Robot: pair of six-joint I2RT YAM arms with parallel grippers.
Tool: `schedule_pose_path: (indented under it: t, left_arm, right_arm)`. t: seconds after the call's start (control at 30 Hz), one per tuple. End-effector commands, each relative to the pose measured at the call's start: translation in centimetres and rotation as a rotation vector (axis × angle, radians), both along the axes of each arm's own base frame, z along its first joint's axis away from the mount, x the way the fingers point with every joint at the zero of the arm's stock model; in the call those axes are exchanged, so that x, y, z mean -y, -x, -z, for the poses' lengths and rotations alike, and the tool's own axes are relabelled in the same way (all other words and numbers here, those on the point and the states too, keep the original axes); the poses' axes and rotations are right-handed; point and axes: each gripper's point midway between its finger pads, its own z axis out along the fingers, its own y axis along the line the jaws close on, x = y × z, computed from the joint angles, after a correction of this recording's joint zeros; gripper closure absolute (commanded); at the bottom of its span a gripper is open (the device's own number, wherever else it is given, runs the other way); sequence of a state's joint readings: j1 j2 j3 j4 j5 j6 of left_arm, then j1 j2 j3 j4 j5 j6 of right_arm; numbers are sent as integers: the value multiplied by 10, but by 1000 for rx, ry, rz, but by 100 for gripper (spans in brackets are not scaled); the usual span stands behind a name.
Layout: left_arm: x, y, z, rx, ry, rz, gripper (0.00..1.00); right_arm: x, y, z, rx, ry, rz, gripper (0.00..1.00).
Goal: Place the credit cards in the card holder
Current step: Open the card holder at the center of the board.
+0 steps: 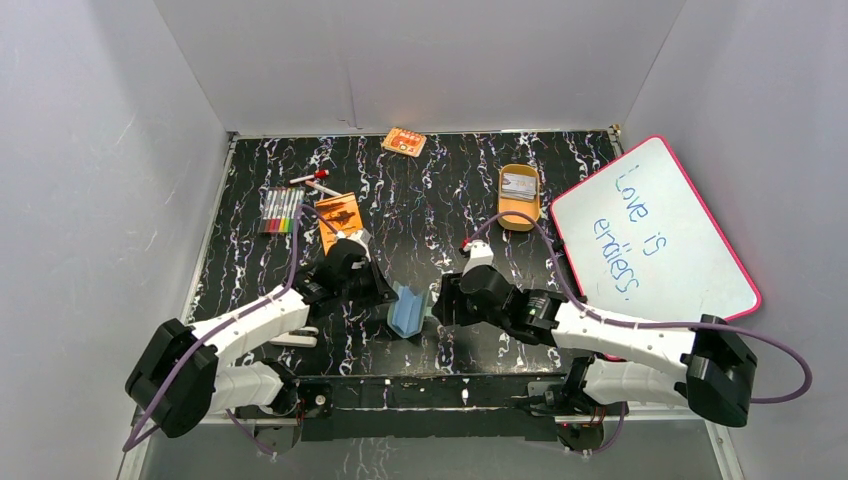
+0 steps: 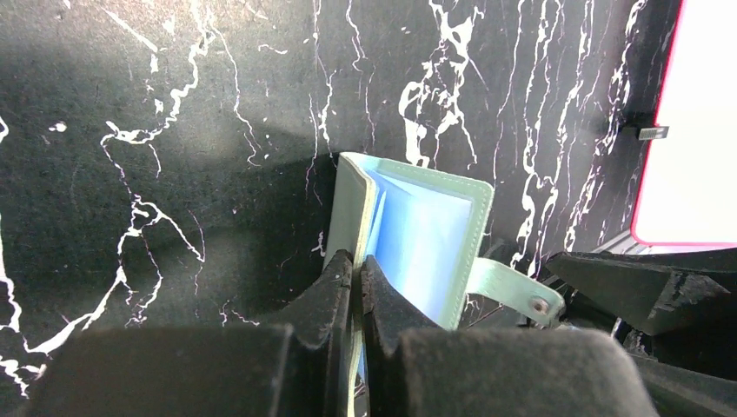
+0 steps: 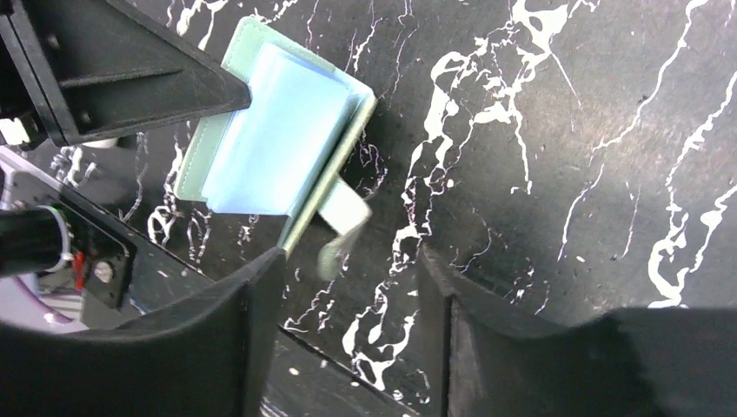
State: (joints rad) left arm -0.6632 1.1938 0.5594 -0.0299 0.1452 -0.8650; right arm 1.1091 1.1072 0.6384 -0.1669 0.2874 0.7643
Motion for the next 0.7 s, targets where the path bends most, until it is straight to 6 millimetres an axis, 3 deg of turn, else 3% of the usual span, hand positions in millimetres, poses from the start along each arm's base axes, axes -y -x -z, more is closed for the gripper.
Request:
schedule_pose_path:
  t: [0.0,0.17,0.37,0.5,0.67]
  left_arm:
    - [1,-5,-24,22,5,-23,100]
    - [1,-4,-25,-11,11,-59,100]
    - [2,-1,-19,-41,37,-113,100]
    - [2,0,-19,-40,56,-127,100]
    - [-1,5,-13,-54,57,-136,100]
  right_arm:
    - [5,-3,-16,18,-45,45,31]
    - [-15,4,-48,38,-143,-51,27]
    - [-59,8,-53,-32,-219,-128,29]
    - [-75,5,-44,-76,-243,-117,30]
    - [-80,-1,-14,-143,-168,-80,31]
